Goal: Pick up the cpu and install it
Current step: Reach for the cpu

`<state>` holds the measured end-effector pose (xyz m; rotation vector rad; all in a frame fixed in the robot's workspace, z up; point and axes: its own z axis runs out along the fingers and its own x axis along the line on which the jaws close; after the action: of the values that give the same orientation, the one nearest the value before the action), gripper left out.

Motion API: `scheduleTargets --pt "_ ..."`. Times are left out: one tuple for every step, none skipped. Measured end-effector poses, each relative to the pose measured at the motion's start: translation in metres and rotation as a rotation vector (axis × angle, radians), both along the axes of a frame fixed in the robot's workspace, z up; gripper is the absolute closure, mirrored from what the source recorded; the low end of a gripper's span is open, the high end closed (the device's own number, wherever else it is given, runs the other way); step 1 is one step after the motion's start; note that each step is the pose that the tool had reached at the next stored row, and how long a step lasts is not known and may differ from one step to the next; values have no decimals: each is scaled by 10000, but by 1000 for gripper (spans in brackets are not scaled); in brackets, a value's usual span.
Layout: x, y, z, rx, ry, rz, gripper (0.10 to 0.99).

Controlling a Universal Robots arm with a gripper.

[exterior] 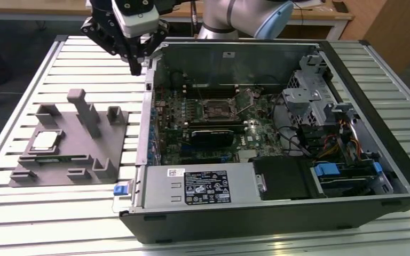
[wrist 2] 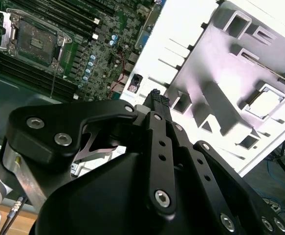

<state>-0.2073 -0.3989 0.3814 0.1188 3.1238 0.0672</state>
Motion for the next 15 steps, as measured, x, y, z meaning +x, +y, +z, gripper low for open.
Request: scheduleTargets --pt "-7 0 -1 -1 0 0 980" --pt "-15 0 -2 0 0 0 980" --pt "-23 0 -3 0 0 0 980" --pt "-30 0 -4 0 0 0 980" --pt "-38 0 -5 -1 1 0 980" --pt "-45 0 -6 0 1 0 980" --pt "-53 0 -7 0 1 0 980" --pt "-60 0 -8 0 1 0 980" --pt "-67 0 -9 0 2 0 980" --pt "-74 0 -10 0 2 0 980" --pt "-82 0 -11 0 2 0 980" --pt "-88 0 -12 0 2 0 980" --pt "-95 0 -13 0 3 1 980" --pt "-102 0 -14 0 2 0 980" --pt "-108 0 -15 0 3 0 980"
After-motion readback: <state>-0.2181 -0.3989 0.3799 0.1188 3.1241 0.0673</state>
